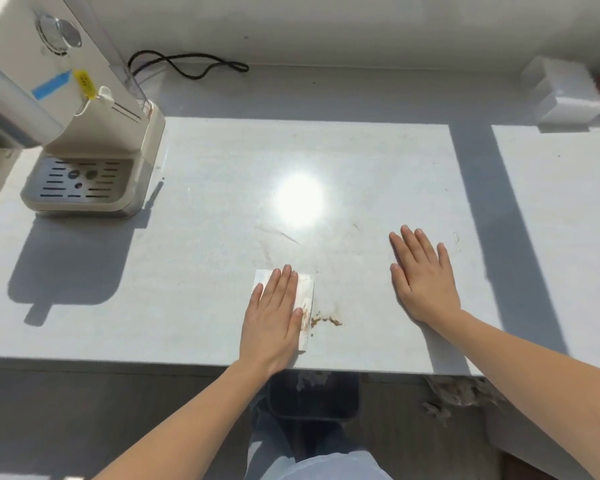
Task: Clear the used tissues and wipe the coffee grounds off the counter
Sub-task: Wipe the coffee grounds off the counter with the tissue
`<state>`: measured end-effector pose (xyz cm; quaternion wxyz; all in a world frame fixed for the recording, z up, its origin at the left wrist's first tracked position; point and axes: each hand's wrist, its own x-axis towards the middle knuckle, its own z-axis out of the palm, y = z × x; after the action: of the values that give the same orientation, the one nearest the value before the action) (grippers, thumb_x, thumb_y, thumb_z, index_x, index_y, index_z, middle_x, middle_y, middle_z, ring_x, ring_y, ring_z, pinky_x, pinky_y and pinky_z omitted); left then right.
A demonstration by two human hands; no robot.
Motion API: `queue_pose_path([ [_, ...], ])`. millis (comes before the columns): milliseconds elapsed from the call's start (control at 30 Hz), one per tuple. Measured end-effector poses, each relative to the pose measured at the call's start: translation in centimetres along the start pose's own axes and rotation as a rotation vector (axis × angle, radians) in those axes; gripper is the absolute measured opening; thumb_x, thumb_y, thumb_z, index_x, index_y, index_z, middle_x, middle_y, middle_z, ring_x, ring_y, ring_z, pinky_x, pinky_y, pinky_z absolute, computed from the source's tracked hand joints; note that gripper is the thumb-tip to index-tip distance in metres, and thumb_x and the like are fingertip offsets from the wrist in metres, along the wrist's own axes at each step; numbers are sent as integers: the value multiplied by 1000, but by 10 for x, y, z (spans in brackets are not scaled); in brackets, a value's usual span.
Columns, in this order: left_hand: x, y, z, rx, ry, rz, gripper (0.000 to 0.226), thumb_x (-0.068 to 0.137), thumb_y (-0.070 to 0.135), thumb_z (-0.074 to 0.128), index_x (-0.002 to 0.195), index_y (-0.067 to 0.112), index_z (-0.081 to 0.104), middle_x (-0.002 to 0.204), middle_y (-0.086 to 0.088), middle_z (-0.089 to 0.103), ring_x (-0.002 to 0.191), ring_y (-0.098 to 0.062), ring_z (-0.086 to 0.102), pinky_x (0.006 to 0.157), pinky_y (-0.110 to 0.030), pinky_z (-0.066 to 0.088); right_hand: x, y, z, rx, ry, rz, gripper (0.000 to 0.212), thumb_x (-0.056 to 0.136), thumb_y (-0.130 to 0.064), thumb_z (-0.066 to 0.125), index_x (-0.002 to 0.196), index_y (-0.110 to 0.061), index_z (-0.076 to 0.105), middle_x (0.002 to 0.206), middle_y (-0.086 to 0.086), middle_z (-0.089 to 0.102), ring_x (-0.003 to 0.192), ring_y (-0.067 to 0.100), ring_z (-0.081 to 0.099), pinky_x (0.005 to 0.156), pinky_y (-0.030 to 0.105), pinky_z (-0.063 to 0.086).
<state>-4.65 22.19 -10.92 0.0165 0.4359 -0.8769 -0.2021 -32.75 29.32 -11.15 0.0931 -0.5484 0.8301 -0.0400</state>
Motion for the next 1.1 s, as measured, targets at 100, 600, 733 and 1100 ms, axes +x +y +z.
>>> queue_pose_path([
  [100,10,24,7,27,-48,93,58,95,40,7,148,25,-12,157,11,-15,142,-2,-23,114,-25,-20,1,0,0,13,9,-3,57,96,-41,18,151,-30,16,161,-6,11,148,14,2,119,44,1],
  [600,17,59,13,-21,-172,360,53,99,33,14,151,26,7,158,12,-4,145,-4,-12,121,-33,-3,0,3,3,23,30,-23,57,96,-43,17,152,-31,14,161,-6,10,149,14,1,120,44,0],
  [733,17,55,8,-247,-99,381,48,98,19,31,146,26,32,158,11,14,146,-3,3,120,-28,4,0,3,3,25,20,-24,57,96,-45,16,152,-32,11,161,-7,7,148,13,-2,120,43,-2],
  [1100,18,81,11,-219,-245,442,51,98,34,19,149,29,25,158,11,14,146,-1,-2,121,-34,5,0,3,2,49,43,-25,55,98,-40,26,152,-31,15,161,-7,10,149,14,2,120,43,0],
])
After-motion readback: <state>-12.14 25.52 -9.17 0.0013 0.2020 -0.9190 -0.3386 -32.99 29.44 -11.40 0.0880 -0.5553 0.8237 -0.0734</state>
